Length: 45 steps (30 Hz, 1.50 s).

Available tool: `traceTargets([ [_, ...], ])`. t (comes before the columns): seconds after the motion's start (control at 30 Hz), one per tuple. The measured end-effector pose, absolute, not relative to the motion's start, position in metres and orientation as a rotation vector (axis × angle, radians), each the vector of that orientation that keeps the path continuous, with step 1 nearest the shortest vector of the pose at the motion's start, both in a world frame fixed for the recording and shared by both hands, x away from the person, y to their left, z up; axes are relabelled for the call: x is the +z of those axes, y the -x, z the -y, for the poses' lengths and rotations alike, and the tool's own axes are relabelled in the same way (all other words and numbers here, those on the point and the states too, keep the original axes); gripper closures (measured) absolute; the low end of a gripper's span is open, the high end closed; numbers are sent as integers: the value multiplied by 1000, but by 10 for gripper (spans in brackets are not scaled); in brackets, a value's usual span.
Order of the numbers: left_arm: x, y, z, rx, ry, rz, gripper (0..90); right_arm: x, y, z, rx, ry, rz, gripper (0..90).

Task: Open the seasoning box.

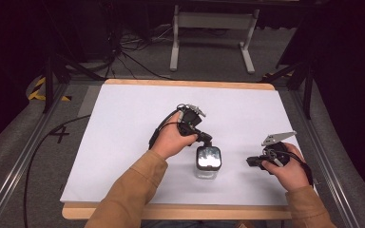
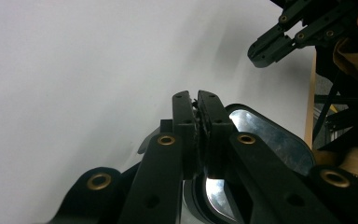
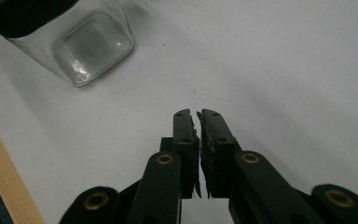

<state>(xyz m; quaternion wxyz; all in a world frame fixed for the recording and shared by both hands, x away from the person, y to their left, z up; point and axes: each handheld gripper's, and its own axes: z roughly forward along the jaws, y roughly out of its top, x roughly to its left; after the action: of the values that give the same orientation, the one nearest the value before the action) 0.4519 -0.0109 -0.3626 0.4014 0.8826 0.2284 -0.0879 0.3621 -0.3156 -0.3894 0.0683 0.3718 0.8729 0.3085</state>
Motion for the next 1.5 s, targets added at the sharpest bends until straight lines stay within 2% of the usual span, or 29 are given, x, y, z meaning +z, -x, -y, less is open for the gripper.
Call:
traceTargets([
  [0.33, -363, -453, 10, -243, -2228, -589, 867, -386, -357, 300, 966, -1025, -2654, 895],
  [0.97, -364, -455, 10, -271, -2222, -601, 865, -379, -343, 264, 1049, -812, -2735, 900],
  [1.5, -363, -455, 10, -286, -2223, -607, 867, -377, -339, 256, 1066, -766, -2752, 900],
])
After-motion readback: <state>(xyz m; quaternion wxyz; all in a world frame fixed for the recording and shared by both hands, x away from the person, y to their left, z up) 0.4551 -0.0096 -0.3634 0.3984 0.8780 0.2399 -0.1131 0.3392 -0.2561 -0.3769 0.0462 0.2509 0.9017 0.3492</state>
